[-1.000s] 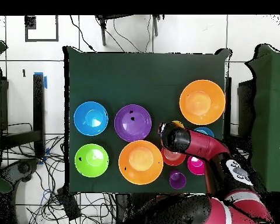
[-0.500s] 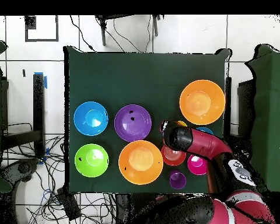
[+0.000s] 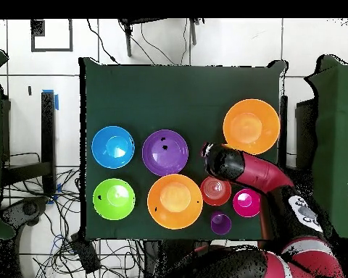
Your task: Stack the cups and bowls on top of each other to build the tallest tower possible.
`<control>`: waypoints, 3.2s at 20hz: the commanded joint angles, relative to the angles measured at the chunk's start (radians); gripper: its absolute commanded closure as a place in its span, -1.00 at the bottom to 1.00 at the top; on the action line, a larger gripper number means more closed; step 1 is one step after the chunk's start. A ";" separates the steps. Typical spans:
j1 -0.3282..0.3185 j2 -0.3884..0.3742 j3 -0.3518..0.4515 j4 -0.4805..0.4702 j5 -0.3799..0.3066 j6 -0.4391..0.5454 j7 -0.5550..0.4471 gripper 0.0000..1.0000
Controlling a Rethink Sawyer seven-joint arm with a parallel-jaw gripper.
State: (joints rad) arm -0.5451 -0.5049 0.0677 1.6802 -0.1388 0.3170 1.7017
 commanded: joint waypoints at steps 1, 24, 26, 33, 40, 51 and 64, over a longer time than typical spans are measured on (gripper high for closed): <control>0.047 0.000 0.081 -0.134 0.064 0.153 0.100 1.00; 0.200 0.144 0.002 -0.316 0.161 0.151 0.158 1.00; 0.209 0.164 -0.007 -0.338 0.166 0.149 0.160 1.00; 0.237 0.225 -0.044 -0.435 0.177 0.146 0.153 1.00; 0.269 0.273 -0.074 -0.539 0.198 0.187 0.161 1.00; 0.327 0.275 -0.112 -0.593 0.248 0.236 0.177 1.00; 0.341 0.308 -0.114 -0.594 0.298 0.295 0.165 1.00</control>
State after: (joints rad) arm -0.2283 -0.2174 -0.1071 1.1133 0.1409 0.4840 1.7173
